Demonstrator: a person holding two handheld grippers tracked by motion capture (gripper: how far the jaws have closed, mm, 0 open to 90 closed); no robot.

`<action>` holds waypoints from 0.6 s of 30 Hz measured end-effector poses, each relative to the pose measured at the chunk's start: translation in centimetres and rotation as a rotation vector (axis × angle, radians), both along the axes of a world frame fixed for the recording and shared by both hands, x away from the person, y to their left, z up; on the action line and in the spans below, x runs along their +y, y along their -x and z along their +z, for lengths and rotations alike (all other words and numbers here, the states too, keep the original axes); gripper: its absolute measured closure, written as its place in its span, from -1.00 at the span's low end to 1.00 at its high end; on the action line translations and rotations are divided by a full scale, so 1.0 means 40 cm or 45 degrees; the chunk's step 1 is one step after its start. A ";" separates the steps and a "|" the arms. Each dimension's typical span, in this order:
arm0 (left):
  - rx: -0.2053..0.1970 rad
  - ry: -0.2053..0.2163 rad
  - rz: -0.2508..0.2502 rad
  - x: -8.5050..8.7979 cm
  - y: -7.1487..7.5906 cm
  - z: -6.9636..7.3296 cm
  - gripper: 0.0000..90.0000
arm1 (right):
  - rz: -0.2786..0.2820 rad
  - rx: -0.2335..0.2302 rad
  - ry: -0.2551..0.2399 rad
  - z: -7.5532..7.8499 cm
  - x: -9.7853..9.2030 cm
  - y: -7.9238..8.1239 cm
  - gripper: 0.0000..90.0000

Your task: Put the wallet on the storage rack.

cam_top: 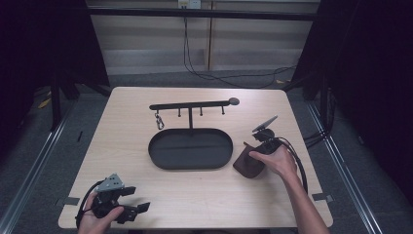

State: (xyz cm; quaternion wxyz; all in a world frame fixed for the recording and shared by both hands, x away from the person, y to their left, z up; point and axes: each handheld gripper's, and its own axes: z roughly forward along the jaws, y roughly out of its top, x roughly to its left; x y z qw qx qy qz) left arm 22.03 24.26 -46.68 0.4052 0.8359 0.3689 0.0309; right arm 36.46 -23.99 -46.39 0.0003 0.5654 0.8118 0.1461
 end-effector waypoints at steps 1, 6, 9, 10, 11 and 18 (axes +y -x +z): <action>0.001 -0.005 -0.008 -0.001 0.001 0.001 -0.58 | 0.002 -0.005 0.001 -0.002 0.000 0.000 -0.70; 0.000 -0.008 -0.014 -0.001 0.001 0.001 -0.57 | 0.008 -0.002 0.010 -0.002 0.002 0.000 -0.69; 0.005 -0.001 -0.014 0.000 0.000 0.001 -0.57 | 0.014 0.032 0.003 -0.005 0.000 -0.009 -0.69; 0.005 -0.001 -0.014 0.000 0.000 0.001 -0.57 | 0.014 0.043 -0.010 -0.007 -0.003 -0.012 -0.70; 0.003 0.004 -0.012 0.000 0.000 0.001 -0.57 | 0.014 0.043 -0.010 -0.007 -0.003 -0.012 -0.70; 0.013 0.008 -0.008 0.003 -0.004 0.001 -0.57 | 0.020 0.108 -0.107 -0.022 -0.025 -0.029 -0.69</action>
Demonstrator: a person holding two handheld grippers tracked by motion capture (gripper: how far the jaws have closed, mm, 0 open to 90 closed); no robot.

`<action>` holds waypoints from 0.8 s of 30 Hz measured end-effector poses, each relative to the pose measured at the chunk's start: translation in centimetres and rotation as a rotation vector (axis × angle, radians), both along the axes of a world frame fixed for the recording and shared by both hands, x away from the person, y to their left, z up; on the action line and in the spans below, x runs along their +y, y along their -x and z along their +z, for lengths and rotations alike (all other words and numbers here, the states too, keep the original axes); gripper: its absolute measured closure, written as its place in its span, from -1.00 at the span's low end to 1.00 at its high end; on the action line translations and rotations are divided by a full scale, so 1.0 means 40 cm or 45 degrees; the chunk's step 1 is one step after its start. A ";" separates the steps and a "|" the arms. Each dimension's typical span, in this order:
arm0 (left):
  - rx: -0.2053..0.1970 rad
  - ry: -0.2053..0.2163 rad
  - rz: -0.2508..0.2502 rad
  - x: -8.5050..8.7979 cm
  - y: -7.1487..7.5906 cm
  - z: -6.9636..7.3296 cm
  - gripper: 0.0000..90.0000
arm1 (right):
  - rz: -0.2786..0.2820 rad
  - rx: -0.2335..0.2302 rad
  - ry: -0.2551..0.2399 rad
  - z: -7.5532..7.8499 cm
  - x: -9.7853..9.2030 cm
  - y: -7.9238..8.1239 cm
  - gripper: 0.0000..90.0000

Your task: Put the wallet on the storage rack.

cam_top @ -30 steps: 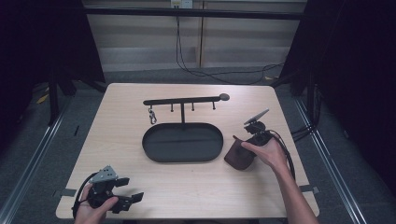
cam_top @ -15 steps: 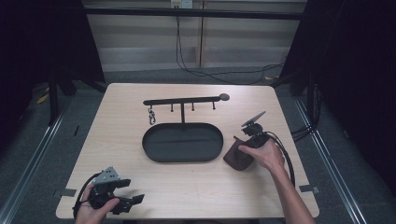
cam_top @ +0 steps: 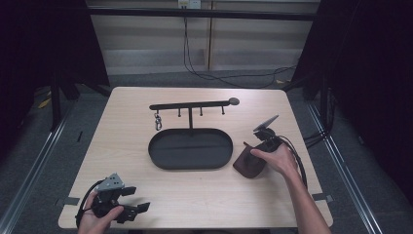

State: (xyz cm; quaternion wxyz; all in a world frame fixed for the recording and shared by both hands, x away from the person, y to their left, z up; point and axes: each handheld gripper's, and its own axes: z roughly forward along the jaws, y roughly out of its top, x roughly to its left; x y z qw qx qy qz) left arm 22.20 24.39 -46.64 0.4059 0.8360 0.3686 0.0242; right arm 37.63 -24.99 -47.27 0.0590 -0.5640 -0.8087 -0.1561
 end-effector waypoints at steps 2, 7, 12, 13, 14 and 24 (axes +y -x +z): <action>-0.003 -0.008 0.011 -0.001 0.000 0.000 -0.57 | 0.009 0.002 0.002 0.001 0.000 0.000 -0.68; 0.008 -0.004 0.018 0.003 -0.002 -0.001 -0.56 | 0.017 0.017 0.005 0.006 -0.001 -0.005 -0.61; 0.036 0.034 0.025 0.013 -0.008 -0.002 -0.56 | 0.004 0.005 0.020 0.012 0.001 -0.002 -0.55; 0.054 0.037 0.038 0.016 -0.010 -0.004 -0.56 | -0.006 -0.005 0.036 0.019 0.001 0.001 -0.46; 0.054 0.037 0.038 0.016 -0.010 -0.004 -0.56 | -0.006 -0.005 0.036 0.019 0.001 0.001 -0.46; 0.054 0.056 0.049 0.023 -0.011 -0.003 -0.56 | -0.048 -0.036 0.025 0.036 -0.020 0.009 -0.14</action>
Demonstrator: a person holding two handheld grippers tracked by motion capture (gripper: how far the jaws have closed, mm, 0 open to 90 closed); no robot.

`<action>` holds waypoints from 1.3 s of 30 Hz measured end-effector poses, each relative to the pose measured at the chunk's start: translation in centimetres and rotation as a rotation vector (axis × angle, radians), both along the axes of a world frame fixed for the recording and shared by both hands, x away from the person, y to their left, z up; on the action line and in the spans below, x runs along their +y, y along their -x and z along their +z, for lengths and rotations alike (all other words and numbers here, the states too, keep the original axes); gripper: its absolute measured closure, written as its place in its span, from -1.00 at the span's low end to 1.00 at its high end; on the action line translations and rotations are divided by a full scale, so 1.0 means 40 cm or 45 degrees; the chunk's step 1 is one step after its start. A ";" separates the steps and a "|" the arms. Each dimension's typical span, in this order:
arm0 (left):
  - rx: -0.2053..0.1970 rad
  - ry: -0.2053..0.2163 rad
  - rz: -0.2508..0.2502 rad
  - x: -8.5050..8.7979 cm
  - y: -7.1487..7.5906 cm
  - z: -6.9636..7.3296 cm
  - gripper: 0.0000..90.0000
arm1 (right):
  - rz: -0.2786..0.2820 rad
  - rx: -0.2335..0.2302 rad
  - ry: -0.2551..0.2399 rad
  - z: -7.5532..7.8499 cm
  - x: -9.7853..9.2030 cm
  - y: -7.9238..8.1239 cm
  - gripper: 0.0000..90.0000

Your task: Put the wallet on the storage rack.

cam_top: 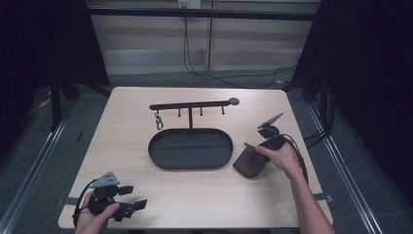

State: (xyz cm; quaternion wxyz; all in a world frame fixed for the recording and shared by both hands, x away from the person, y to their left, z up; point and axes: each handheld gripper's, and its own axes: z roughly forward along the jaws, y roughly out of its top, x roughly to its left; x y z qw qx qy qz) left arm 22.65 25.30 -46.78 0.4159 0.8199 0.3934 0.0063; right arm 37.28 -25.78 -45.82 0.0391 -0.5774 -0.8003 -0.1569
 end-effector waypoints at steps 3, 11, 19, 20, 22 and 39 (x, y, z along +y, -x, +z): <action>-0.012 -0.035 0.002 -0.004 0.003 -0.001 -0.54 | -0.016 -0.008 -0.005 0.009 -0.007 0.004 -0.01; -0.013 -0.024 0.002 -0.003 0.002 0.000 -0.54 | -0.028 -0.027 -0.016 0.023 -0.019 0.012 0.19; -0.027 -0.033 -0.006 -0.004 0.006 0.004 -0.54 | -0.007 -0.062 0.007 0.072 -0.012 0.019 0.44; -0.027 -0.033 -0.006 -0.004 0.006 0.004 -0.54 | -0.007 -0.062 0.007 0.072 -0.012 0.019 0.44; -0.025 -0.033 -0.005 -0.004 0.005 0.002 -0.54 | -0.002 -0.063 0.010 0.076 -0.009 0.018 0.46; -0.016 -0.043 -0.017 -0.007 0.002 0.001 -0.54 | 0.001 -0.065 0.050 0.145 -0.001 0.007 0.77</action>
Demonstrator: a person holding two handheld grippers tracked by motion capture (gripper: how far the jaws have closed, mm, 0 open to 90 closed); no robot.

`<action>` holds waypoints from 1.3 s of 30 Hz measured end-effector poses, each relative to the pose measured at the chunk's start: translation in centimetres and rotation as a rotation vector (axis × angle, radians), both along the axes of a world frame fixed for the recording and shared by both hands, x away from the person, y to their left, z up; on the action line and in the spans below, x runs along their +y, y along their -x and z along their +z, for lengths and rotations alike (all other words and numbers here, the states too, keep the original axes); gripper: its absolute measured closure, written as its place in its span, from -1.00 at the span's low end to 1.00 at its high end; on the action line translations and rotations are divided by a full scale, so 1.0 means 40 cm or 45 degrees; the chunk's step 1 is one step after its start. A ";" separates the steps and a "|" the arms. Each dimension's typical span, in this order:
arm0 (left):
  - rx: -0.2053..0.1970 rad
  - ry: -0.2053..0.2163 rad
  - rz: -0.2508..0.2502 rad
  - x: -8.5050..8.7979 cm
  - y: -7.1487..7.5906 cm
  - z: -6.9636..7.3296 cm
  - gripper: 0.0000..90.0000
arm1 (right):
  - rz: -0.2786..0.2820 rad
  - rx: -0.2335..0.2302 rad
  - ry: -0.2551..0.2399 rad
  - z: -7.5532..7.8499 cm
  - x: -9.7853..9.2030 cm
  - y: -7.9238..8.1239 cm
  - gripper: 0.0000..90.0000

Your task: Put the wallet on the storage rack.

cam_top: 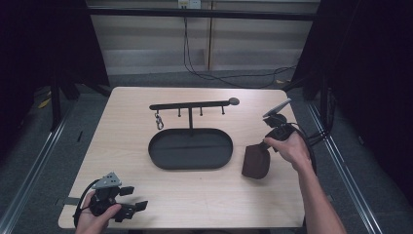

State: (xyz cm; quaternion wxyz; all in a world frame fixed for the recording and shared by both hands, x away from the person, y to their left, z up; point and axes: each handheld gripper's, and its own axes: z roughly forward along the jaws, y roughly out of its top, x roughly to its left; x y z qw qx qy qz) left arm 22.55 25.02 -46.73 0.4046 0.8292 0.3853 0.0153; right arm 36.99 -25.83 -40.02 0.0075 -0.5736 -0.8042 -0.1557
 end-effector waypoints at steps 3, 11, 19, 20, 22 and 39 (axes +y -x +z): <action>0.000 0.003 -0.007 0.001 0.001 0.002 -0.54 | 0.004 0.005 0.037 0.013 0.009 -0.003 0.78; 0.003 0.008 -0.014 0.002 0.000 0.001 -0.54 | 0.012 0.021 0.086 0.033 0.022 -0.005 0.80; 0.001 0.007 -0.009 0.002 0.000 0.003 -0.57 | 0.019 0.034 0.122 0.057 0.030 -0.005 0.81; 0.004 0.006 -0.010 0.002 -0.001 0.002 -0.57 | 0.022 0.038 0.124 0.061 0.032 -0.006 0.81; 0.003 0.005 -0.009 0.002 -0.001 0.002 -0.57 | 0.023 0.041 0.133 0.065 0.035 -0.006 0.81; 0.003 0.028 -0.033 0.002 -0.003 0.004 -0.64 | 0.061 0.002 0.164 0.125 0.072 -0.012 0.80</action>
